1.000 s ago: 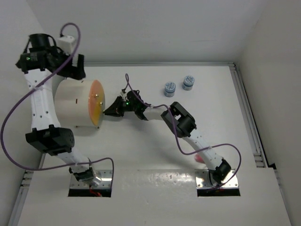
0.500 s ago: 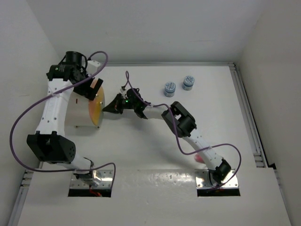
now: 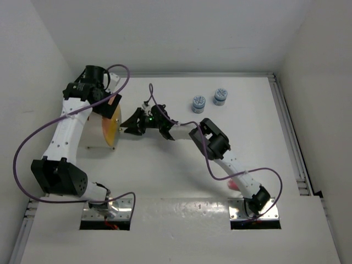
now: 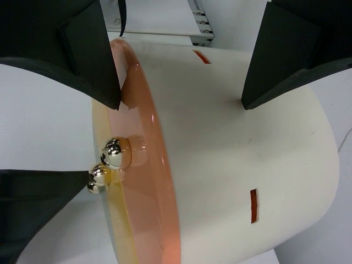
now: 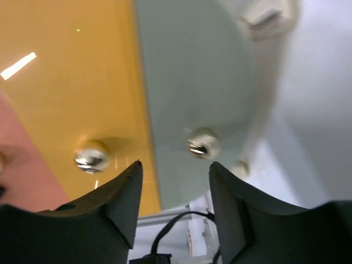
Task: Sort the stationery into containers
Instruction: Open the drawer in the storage box.
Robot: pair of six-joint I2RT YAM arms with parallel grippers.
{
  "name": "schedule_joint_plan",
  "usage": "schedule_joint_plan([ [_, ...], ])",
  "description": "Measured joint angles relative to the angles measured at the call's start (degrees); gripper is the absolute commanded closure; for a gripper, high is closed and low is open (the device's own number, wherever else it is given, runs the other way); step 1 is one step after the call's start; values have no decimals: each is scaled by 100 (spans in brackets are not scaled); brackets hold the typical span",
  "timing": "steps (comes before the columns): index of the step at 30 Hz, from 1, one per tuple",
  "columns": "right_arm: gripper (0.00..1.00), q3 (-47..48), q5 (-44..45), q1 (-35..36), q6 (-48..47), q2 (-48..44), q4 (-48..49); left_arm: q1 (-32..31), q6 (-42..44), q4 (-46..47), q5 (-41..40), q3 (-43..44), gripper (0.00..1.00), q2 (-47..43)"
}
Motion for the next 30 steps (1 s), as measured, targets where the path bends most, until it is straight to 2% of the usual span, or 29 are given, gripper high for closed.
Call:
schedule_joint_plan([
  [5, 51, -614, -55, -70, 61, -4, 92, -24, -9, 83, -39, -70, 5, -31],
  [8, 54, -667, -81, -83, 68, 0, 31, -24, -7, 160, -31, -155, 5, -96],
  [14, 60, -175, -83, -83, 81, 42, 131, -20, 0, 330, 24, -317, 6, -203],
  [30, 62, 402, 22, -13, 79, 459, 66, 17, 0, 439, 125, -380, 6, -249],
])
